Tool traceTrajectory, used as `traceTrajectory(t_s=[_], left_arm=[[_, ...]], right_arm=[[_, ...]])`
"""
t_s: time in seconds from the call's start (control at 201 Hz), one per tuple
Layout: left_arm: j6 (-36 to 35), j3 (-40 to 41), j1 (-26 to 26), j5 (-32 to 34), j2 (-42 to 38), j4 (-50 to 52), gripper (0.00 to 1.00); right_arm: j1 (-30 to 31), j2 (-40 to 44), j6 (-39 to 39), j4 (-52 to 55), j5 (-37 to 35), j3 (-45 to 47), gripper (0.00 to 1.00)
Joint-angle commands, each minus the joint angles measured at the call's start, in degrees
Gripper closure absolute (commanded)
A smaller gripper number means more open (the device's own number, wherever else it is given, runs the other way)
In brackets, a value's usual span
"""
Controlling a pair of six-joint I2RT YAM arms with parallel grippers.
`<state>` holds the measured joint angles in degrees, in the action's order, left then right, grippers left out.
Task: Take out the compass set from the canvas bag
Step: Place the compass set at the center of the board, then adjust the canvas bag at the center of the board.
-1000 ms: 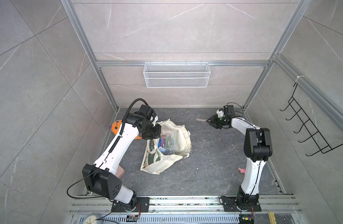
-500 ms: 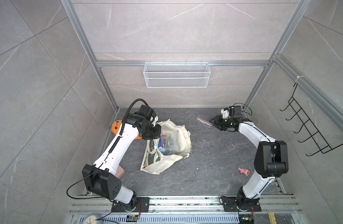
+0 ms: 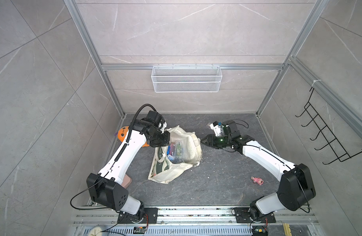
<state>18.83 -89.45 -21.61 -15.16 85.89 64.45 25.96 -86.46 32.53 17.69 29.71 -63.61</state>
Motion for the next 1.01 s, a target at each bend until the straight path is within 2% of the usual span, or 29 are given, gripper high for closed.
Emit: traceTrajectory(t_s=[0.0,0.224,0.269,0.419,0.503,0.583,1.002], left_arm=[[0.3,-1.0,-0.3,-2.9,-2.6,0.1,1.00],[0.3,-1.9,-0.3,-2.9,-2.0,0.0,1.00],[0.3,-2.2,-0.3,-2.8,-1.8,0.1,1.00],[0.2,-3.5,-0.3,-2.7,-0.8,0.0,1.00],[0.0,-4.6,-0.3,-2.7,0.2,0.1,1.00],[0.0,-5.9,-0.3,-2.4,1.3,0.2,1.00],[-3.2,-15.5,-0.4,-0.5,8.0,1.5,1.00]], right_arm=[[2.0,-0.5,-0.7,-1.4,-1.5,1.2,0.52],[5.0,-2.0,-0.2,-1.6,-3.9,1.4,0.57],[5.5,-1.9,0.3,-2.0,-4.1,1.5,0.62],[8.1,-1.4,2.2,-2.8,-6.3,2.2,0.90],[10.1,-0.6,3.7,-3.6,-8.0,2.9,0.97],[12.2,0.3,5.0,-4.0,-9.9,3.5,1.00],[24.0,3.3,10.5,-6.1,-21.1,5.1,1.00]])
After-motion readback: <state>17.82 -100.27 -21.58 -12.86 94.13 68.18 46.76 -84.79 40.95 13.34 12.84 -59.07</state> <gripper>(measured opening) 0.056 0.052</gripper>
